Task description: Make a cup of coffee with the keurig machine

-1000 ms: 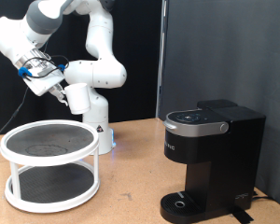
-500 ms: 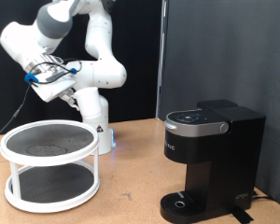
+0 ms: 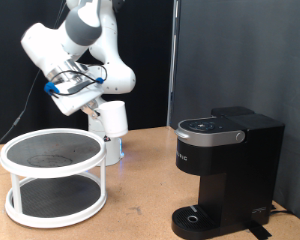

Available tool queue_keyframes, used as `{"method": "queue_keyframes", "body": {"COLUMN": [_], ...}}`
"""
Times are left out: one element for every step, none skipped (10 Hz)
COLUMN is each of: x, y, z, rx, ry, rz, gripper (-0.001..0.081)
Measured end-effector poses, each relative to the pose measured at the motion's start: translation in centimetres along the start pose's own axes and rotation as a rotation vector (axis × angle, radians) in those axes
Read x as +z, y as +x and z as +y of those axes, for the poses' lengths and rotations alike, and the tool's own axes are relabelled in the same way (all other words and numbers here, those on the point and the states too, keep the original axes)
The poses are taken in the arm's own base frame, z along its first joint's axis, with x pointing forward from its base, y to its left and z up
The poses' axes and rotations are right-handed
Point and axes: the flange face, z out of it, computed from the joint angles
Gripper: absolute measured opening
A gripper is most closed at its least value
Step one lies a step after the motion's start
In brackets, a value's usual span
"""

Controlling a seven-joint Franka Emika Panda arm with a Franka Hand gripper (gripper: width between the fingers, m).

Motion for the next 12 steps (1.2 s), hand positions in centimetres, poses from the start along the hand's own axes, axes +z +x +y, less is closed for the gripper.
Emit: {"method": "queue_keyframes", "body": {"x": [1.1, 2.1, 3.0, 4.0, 4.7, 4.7, 4.8, 5.1, 6.0, 7.3, 8.7, 10.0], "y": [-0.8, -1.6, -2.5, -3.3, -4.0, -3.9, -3.8, -3.7, -3.8, -3.9, -4.0, -3.9], "z": [0.5, 1.1, 1.6, 2.2, 2.2, 2.1, 2.1, 2.0, 2.1, 1.9, 1.7, 1.3], "rx": [-0.010, -0.016, -0.020, -0.046, -0.066, -0.060, -0.071, -0.059, -0.034, -0.006, 0.016, 0.028], "ry": [0.007, 0.009, 0.018, 0.019, 0.019, 0.020, 0.028, 0.051, 0.086, 0.125, 0.154, 0.173], "rz": [0.001, -0.004, -0.020, -0.038, -0.045, -0.043, -0.018, 0.014, 0.048, 0.086, 0.119, 0.146], "gripper": [0.0005, 0.0005, 0.0005, 0.0005, 0.0005, 0.0005, 0.0005, 0.0005, 0.0005, 0.0004, 0.0004, 0.0004]}}
